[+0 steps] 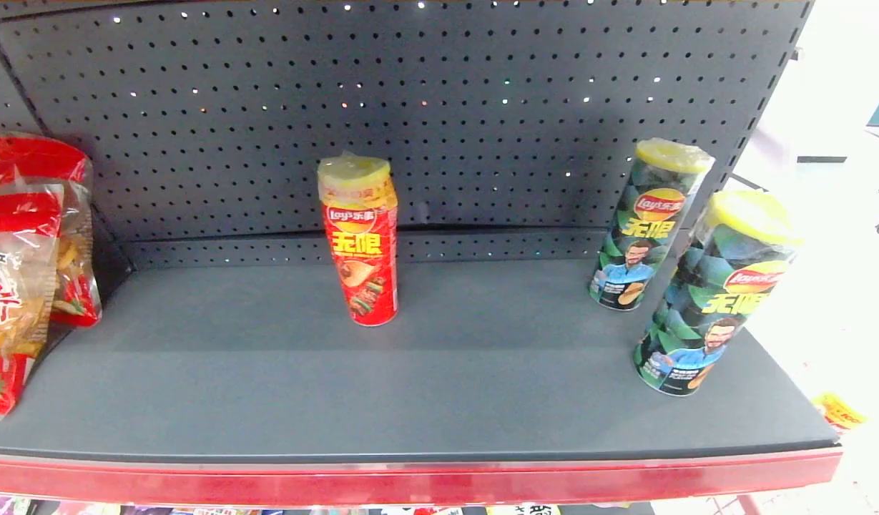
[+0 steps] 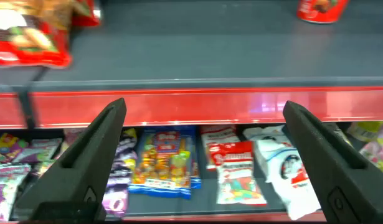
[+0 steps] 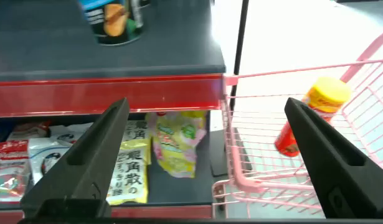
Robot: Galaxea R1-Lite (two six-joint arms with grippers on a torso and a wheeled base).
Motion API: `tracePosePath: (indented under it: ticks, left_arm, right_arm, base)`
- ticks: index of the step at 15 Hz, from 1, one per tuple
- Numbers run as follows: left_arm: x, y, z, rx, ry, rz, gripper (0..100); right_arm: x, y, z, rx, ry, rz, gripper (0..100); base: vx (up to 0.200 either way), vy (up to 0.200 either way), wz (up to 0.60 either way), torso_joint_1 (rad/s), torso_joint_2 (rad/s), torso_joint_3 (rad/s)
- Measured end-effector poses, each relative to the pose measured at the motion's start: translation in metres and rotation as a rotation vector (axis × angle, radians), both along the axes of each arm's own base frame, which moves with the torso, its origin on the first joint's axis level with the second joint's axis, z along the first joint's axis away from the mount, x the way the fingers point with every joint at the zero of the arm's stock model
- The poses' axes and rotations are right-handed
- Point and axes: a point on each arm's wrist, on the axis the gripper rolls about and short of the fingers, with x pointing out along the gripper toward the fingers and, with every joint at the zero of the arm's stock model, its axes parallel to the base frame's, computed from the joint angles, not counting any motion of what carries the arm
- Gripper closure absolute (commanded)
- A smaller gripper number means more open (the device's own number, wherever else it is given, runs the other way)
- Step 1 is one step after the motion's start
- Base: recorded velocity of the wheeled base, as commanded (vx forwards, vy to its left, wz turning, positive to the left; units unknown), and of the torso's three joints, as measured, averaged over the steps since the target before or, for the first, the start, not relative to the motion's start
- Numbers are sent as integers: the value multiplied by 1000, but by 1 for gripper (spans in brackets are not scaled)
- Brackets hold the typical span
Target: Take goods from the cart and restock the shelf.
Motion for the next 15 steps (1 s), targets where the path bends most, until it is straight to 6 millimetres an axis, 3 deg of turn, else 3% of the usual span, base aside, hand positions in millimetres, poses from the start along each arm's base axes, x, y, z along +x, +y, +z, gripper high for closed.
tracePosePath:
  ticks: [15]
  left_arm:
    - [0, 0, 0, 0, 0, 1, 0]
  right_arm:
    - [0, 0, 0, 0, 0, 0, 0]
  base:
    - [0, -200, 0, 3, 3, 2]
